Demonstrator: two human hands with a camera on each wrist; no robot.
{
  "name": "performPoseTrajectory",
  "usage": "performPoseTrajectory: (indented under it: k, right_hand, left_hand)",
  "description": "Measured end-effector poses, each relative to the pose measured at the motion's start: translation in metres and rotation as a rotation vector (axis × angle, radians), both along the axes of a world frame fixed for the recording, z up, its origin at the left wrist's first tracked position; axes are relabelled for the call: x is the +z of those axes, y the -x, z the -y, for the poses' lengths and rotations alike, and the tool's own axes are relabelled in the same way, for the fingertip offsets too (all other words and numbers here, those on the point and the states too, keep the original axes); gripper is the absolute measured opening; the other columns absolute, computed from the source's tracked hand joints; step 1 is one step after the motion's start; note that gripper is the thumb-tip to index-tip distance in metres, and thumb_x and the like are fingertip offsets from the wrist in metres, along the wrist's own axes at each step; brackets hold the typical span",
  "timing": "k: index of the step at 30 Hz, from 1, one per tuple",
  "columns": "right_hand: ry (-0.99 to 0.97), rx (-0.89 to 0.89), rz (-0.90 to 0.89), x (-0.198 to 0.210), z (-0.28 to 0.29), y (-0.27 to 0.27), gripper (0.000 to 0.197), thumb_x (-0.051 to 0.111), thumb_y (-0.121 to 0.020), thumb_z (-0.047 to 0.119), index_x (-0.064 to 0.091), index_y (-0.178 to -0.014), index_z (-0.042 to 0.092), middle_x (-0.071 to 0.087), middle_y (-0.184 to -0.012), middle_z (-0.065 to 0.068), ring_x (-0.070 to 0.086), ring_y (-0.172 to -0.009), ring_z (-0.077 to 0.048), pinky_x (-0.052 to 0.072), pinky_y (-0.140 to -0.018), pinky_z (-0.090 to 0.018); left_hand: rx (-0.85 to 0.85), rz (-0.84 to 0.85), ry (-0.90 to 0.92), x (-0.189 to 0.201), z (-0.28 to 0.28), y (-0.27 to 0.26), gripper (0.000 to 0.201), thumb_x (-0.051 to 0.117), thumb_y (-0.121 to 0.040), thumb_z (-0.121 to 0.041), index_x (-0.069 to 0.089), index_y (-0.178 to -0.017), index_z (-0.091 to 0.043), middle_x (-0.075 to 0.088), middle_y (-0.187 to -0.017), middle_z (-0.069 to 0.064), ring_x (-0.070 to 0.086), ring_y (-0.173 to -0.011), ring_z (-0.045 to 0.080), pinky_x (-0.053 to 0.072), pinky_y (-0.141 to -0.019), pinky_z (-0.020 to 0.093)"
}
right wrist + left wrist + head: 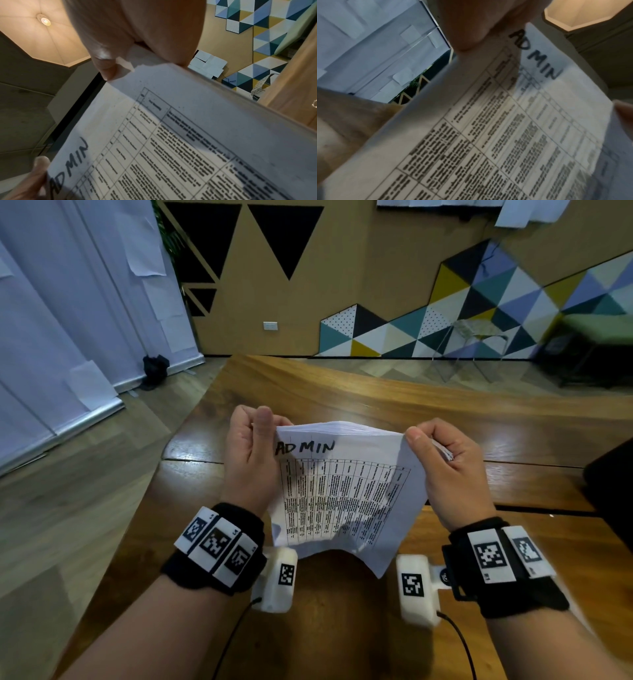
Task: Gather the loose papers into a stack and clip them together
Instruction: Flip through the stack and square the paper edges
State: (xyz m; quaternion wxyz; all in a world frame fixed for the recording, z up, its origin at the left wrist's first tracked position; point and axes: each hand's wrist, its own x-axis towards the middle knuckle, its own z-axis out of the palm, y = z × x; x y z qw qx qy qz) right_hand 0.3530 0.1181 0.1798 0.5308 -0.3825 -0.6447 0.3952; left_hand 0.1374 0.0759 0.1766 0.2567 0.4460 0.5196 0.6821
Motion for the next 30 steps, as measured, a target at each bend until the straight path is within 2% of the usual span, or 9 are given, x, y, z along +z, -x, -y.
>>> performPoseTrajectory:
  k: [2, 4, 8, 11, 14, 18, 23, 27, 30]
  right_hand:
    - [-0.006, -0.004, 0.029, 0.000, -0.001, -0.002, 0.023, 0.055, -0.086, 0.036, 0.059, -0.070, 0.020, 0.053, -0.069, 0.006, 0.047, -0.065, -0.014, 0.037, -0.064, -0.031]
    - [-0.023, -0.010, 0.066, -0.001, -0.001, -0.003, 0.023, 0.054, -0.088, 0.035, 0.058, -0.072, 0.019, 0.052, -0.070, 0.005, 0.046, -0.066, -0.014, 0.036, -0.064, -0.030]
    - [-0.027, -0.003, 0.092, 0.000, -0.002, -0.003, 0.022, 0.052, -0.089, 0.035, 0.058, -0.074, 0.020, 0.052, -0.071, 0.004, 0.047, -0.067, -0.015, 0.037, -0.064, -0.031]
    - [-0.038, -0.007, 0.092, 0.000, -0.001, -0.003, 0.022, 0.053, -0.094, 0.027, 0.057, -0.075, 0.017, 0.051, -0.071, 0.003, 0.047, -0.067, -0.013, 0.038, -0.064, -0.028]
    - [-0.060, -0.017, 0.065, 0.000, 0.001, -0.003, 0.021, 0.054, -0.094, 0.023, 0.056, -0.074, 0.018, 0.049, -0.070, 0.003, 0.044, -0.064, -0.010, 0.037, -0.062, -0.025]
    - [-0.007, 0.025, 0.003, -0.002, 0.004, -0.006, 0.016, 0.063, -0.079, 0.037, 0.059, -0.072, 0.023, 0.054, -0.068, 0.005, 0.047, -0.063, -0.011, 0.038, -0.056, -0.023]
    - [0.031, 0.149, -0.072, -0.002, 0.007, -0.009, 0.021, 0.079, -0.071, 0.017, 0.065, -0.087, 0.017, 0.067, -0.085, 0.003, 0.066, -0.074, -0.009, 0.052, -0.062, -0.019]
    - [0.048, 0.148, -0.112, 0.000, 0.010, -0.006, 0.023, 0.077, -0.067, 0.015, 0.065, -0.087, 0.010, 0.068, -0.086, 0.000, 0.068, -0.075, -0.010, 0.054, -0.063, -0.019]
    - [0.060, 0.159, -0.127, -0.002, 0.011, -0.004, 0.023, 0.079, -0.068, 0.014, 0.066, -0.086, 0.012, 0.068, -0.084, 0.003, 0.067, -0.075, -0.010, 0.054, -0.063, -0.020]
  left_hand:
    - [-0.126, 0.083, 0.013, -0.002, -0.001, 0.009, 0.038, 0.062, -0.080, -0.042, 0.044, -0.094, -0.010, 0.069, -0.079, 0.002, 0.068, -0.064, 0.001, 0.052, -0.054, 0.016]
    - [-0.294, 0.091, 0.077, -0.008, -0.003, 0.020, 0.047, 0.082, -0.066, -0.038, 0.056, -0.100, -0.016, 0.076, -0.086, 0.002, 0.073, -0.077, 0.010, 0.056, -0.063, 0.023]
    - [-0.542, 0.119, 0.183, -0.009, -0.007, 0.032, 0.037, 0.089, -0.056, -0.040, 0.073, -0.083, -0.019, 0.075, -0.083, 0.002, 0.071, -0.079, 0.019, 0.058, -0.069, 0.029]
    - [-0.612, 0.138, 0.181, -0.003, -0.010, 0.034, 0.032, 0.088, -0.059, -0.039, 0.062, -0.069, -0.024, 0.069, -0.075, 0.004, 0.066, -0.073, 0.021, 0.054, -0.063, 0.028]
    - [-0.647, 0.163, 0.168, 0.001, -0.009, 0.036, 0.034, 0.089, -0.058, -0.036, 0.060, -0.071, -0.025, 0.068, -0.073, 0.000, 0.066, -0.071, 0.016, 0.055, -0.061, 0.025]
    - [-0.635, 0.148, 0.177, 0.003, -0.002, 0.040, 0.047, 0.091, -0.052, -0.035, 0.066, -0.089, -0.020, 0.072, -0.085, 0.001, 0.069, -0.079, 0.015, 0.058, -0.068, 0.024]
    - [-0.600, 0.188, 0.187, 0.000, 0.008, 0.043, 0.061, 0.093, -0.049, -0.033, 0.065, -0.100, -0.017, 0.073, -0.092, 0.004, 0.070, -0.083, 0.019, 0.060, -0.071, 0.029]
    - [-0.317, 0.253, 0.087, -0.012, 0.024, 0.047, 0.056, 0.091, -0.048, -0.045, 0.062, -0.093, -0.028, 0.068, -0.091, 0.000, 0.063, -0.091, 0.029, 0.055, -0.077, 0.039]
    - [-0.135, 0.236, 0.020, -0.016, 0.036, 0.035, 0.040, 0.086, -0.060, -0.034, 0.057, -0.088, -0.028, 0.065, -0.086, -0.003, 0.059, -0.087, 0.027, 0.050, -0.081, 0.046]
